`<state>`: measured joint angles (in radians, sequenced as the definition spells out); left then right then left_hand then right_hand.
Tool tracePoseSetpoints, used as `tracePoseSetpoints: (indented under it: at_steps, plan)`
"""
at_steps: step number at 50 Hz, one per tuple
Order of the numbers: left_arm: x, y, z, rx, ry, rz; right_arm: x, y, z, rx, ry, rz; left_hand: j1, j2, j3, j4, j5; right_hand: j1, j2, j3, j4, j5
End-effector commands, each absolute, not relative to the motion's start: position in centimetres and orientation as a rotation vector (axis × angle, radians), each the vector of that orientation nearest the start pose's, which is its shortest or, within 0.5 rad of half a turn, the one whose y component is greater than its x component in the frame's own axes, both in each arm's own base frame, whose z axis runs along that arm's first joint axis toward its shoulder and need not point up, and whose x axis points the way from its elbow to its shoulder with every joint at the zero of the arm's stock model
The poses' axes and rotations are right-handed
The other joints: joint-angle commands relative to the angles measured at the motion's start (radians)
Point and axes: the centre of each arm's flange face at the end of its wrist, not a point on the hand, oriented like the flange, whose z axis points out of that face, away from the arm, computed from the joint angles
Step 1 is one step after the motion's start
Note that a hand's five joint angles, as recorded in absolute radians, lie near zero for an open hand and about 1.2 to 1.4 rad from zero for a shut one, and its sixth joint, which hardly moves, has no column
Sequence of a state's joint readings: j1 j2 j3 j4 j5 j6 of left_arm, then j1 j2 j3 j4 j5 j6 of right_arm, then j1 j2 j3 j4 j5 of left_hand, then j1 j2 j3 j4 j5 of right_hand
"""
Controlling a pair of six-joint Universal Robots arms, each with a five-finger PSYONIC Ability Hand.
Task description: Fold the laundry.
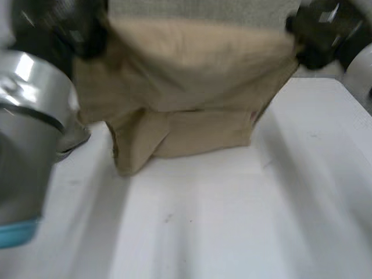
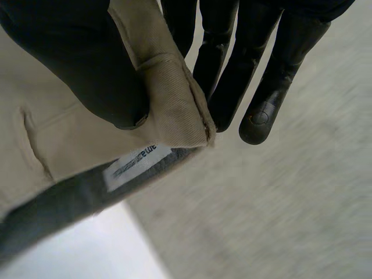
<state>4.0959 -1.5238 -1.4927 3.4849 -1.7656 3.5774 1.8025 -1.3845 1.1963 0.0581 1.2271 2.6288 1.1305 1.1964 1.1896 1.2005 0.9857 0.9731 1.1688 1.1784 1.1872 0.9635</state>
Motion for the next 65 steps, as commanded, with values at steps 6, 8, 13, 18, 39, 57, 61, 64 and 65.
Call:
tracePoseSetpoints:
  at_steps: [6, 8, 13, 18, 39, 57, 61, 64, 65]
  plan:
    - [-25.4, -16.2, 49.3, 0.421, 1.278, -2.932, 22.6, -24.9, 46.7, -0.999, 1.657, -2.385, 0.266, 0.2, 0.207, 0.196, 0.236, 0.423, 0.227, 0.218, 0.209, 0.258]
    - [-25.4, -16.1, 49.5, 0.426, 1.275, -2.933, 22.6, -24.6, 47.0, -1.0, 1.66, -2.379, 0.266, 0.2, 0.207, 0.196, 0.236, 0.423, 0.227, 0.218, 0.209, 0.258]
    - [-26.0, -17.3, 48.6, 0.452, 1.311, -2.903, 23.0, -24.9, 46.4, -1.01, 1.688, -2.334, 0.266, 0.2, 0.207, 0.196, 0.236, 0.423, 0.227, 0.218, 0.209, 0.258]
    - [-27.6, -21.2, 45.7, 0.529, 1.402, -2.816, 24.0, -28.0, 43.1, -1.023, 1.797, -2.214, 0.266, 0.2, 0.207, 0.196, 0.236, 0.423, 0.227, 0.218, 0.209, 0.258]
    - [-32.4, -41.8, 26.3, 0.636, 1.67, -2.502, 31.9, -41.5, 25.4, -0.895, 1.906, -2.308, -0.235, -0.301, -0.294, -0.305, -0.265, 0.157, -0.039, -0.049, -0.057, -0.008]
    - [-32.0, -34.8, 25.6, 0.758, 1.807, -2.414, 31.2, -36.7, 26.5, -1.062, 2.089, -2.112, -0.956, -1.022, -1.015, -1.026, -0.986, -0.799, -0.994, -1.004, -1.013, -0.963]
    - [-31.8, -29.3, 24.6, 0.89, 1.927, -2.327, 29.9, -33.7, 25.0, -1.156, 2.208, -1.907, -0.926, -0.992, -0.985, -0.996, -0.956, -0.799, -0.994, -1.004, -1.013, -0.963]
    - [-31.2, -24.8, 22.6, 1.022, 2.042, -2.208, 29.3, -31.2, 22.9, -1.293, 2.23, -1.751, -0.911, -0.977, -0.97, -0.981, -0.941, -0.799, -0.994, -1.004, -1.013, -0.963]
    - [-31.0, -23.0, 21.8, 1.082, 2.08, -2.162, 29.2, -30.5, 22.2, -1.328, 2.232, -1.709, -0.894, -0.96, -0.953, -0.964, -0.923, -0.799, -0.994, -1.004, -1.013, -0.963]
